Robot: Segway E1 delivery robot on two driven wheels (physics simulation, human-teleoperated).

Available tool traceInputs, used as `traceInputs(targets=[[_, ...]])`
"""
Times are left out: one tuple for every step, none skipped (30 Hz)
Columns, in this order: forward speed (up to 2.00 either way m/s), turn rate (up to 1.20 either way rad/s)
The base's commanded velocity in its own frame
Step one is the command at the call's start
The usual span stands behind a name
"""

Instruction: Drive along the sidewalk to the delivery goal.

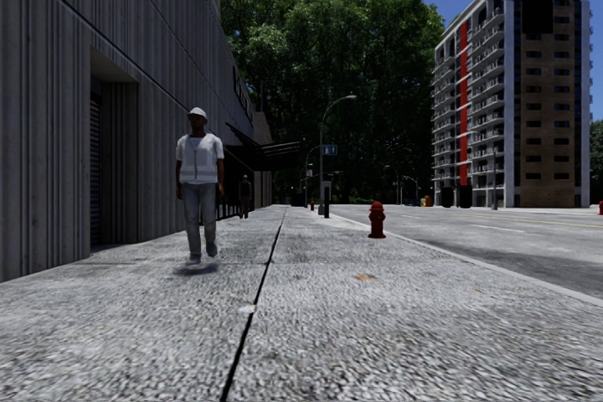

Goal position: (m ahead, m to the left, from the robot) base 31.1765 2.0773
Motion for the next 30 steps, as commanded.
traceInputs(targets=[[1.63, 0.00], [1.63, 0.00], [1.63, 0.00], [1.63, 0.00], [1.63, 0.00], [1.63, 0.00], [1.63, 0.00], [1.63, 0.00], [1.63, 0.00], [1.63, 0.00], [1.63, 0.00], [1.63, 0.00], [1.63, 0.00], [1.63, 0.00], [1.63, 0.00], [1.63, 0.00], [1.63, 0.00], [1.63, 0.00], [1.63, 0.00], [1.63, 0.00], [1.63, 0.00], [1.63, 0.00], [1.63, 0.00], [1.63, 0.00], [1.63, 0.00], [1.63, 0.00], [1.63, 0.00], [1.63, 0.00], [1.63, 0.00], [1.63, 0.00]])
